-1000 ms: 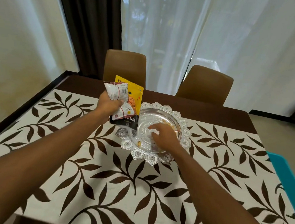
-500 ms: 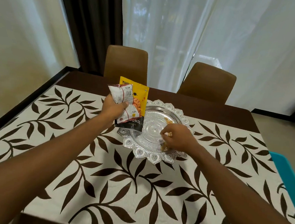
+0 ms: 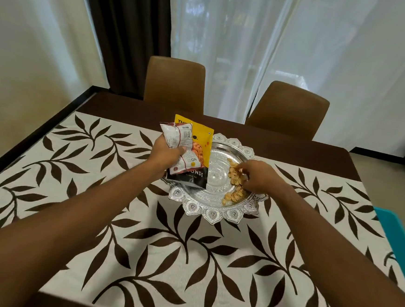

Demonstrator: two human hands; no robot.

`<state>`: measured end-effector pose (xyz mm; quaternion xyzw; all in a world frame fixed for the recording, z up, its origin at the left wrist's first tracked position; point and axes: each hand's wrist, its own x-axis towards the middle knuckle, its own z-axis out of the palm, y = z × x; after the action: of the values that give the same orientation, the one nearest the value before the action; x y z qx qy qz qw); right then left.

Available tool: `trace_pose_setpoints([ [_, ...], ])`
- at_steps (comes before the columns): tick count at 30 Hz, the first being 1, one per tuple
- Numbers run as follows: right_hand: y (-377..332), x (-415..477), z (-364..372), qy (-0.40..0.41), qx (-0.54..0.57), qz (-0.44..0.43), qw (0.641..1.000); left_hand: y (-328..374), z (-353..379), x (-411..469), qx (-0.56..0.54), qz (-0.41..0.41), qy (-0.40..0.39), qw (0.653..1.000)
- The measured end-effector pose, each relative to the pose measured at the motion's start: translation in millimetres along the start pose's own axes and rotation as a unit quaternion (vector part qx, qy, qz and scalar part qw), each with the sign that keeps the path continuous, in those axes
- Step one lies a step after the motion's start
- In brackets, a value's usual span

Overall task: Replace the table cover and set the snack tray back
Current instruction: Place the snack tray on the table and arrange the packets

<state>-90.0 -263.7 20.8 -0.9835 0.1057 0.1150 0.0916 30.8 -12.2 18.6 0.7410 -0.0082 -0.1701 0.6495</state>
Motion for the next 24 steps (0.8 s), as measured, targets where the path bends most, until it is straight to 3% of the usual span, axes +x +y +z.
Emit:
trace_pose_setpoints([
  [7, 4, 9, -2, -0.014, 0.078, 0.050, 0.996, -9, -2, 5, 0.008, -0.018, 0.005, 1.000],
  [17, 3, 7, -6, -0.010, 0.024, 0.023, 0.999, -5, 1, -1, 0.016, 0.001, 0.002, 1.000],
  [24, 4, 4, -5, -0.003, 0.066, 0.015, 0.998, -1, 5, -3, 0.026, 0.009, 0.000, 1.000],
])
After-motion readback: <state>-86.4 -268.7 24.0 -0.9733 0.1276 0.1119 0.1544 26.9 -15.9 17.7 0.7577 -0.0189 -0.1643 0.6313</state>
